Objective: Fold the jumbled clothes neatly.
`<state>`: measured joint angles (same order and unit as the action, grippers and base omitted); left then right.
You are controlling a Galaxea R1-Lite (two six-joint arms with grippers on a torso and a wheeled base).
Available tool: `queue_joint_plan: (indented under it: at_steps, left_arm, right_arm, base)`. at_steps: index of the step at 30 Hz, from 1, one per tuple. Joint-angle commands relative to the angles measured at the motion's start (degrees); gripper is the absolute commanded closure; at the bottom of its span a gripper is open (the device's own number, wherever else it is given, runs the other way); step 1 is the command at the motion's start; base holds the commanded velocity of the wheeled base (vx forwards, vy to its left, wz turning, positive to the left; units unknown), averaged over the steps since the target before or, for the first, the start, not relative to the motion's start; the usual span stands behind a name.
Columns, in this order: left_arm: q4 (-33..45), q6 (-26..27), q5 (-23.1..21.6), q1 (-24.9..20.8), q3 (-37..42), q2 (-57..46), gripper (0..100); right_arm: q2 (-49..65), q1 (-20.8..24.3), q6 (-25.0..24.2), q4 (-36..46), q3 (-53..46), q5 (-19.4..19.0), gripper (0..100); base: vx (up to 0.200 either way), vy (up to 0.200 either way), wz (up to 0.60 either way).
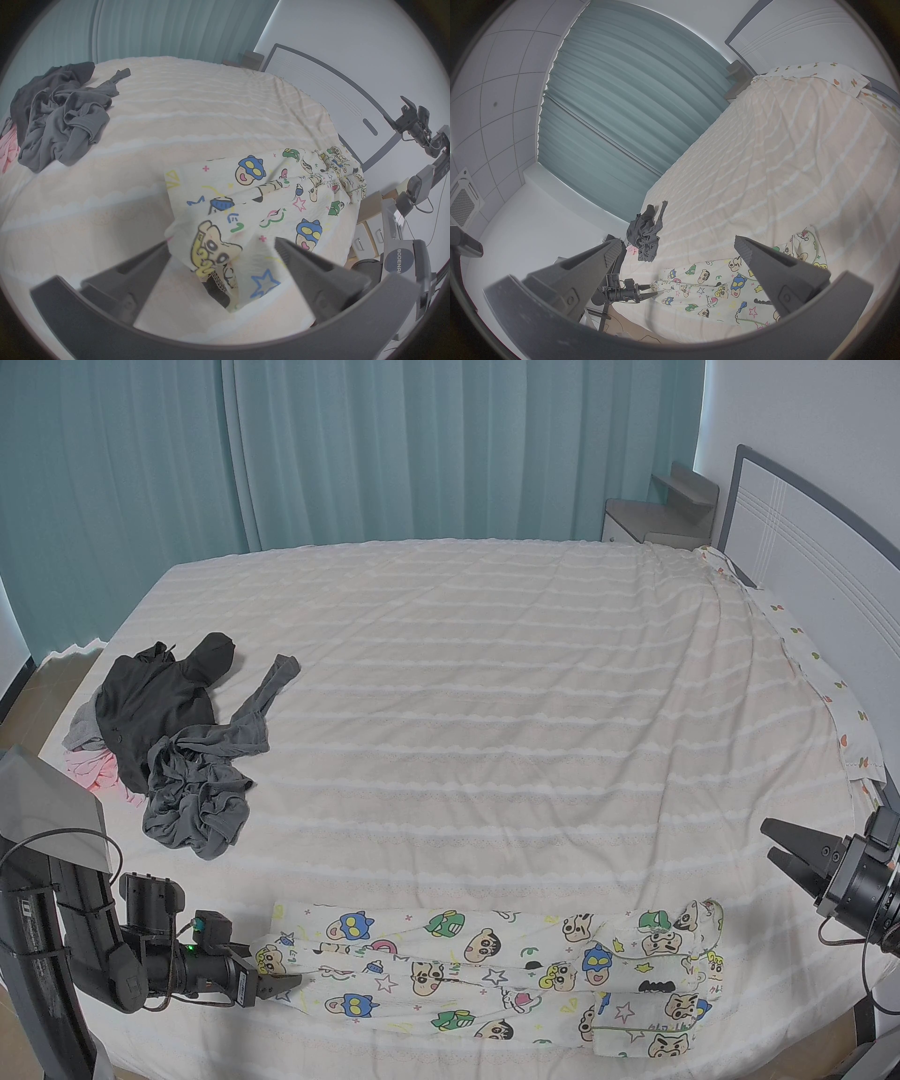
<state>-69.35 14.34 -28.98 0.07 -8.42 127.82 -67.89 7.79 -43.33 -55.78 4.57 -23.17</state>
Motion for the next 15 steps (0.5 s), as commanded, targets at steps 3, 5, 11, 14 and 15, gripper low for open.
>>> queue_joint_plan:
  at_steps: [3, 5, 11, 14, 15]
  left_arm:
    - [-3.7, -0.6, 0.1, 1.1, 3.5, 2.3, 0]
    - [-4.4, -1.0, 0.0, 1.4, 3.5, 2.0, 0]
    - [-6.2, -6.5, 0.1, 1.5, 3.5, 0.0, 0]
    - [-4.3, -14.2, 0.9, 0.8, 1.8, -1.4, 0]
    - [-2.7, -15.6, 1.9, 0.7, 1.0, -1.3, 0]
  right_arm:
    - [-0.1, 0.0, 0.0, 0.0, 0.0, 0.0, 0]
    - [-0.1, 0.0, 0.0, 0.0, 0.0, 0.0, 0]
    - [0.2, 0.0, 0.0, 0.0, 0.0, 0.0, 0]
    - [0.2, 0.1, 0.1, 0.0, 0.0, 0.0, 0]
    - [0.2, 0.0, 0.1, 0.0, 0.0, 0.0, 0]
  base:
    - [0.000, 0.000, 0.00]
    - [0.000, 0.000, 0.00]
    - [0.000, 0.000, 0.00]
    - [0.000, 0.000, 0.00]
    - [0.000, 0.000, 0.00]
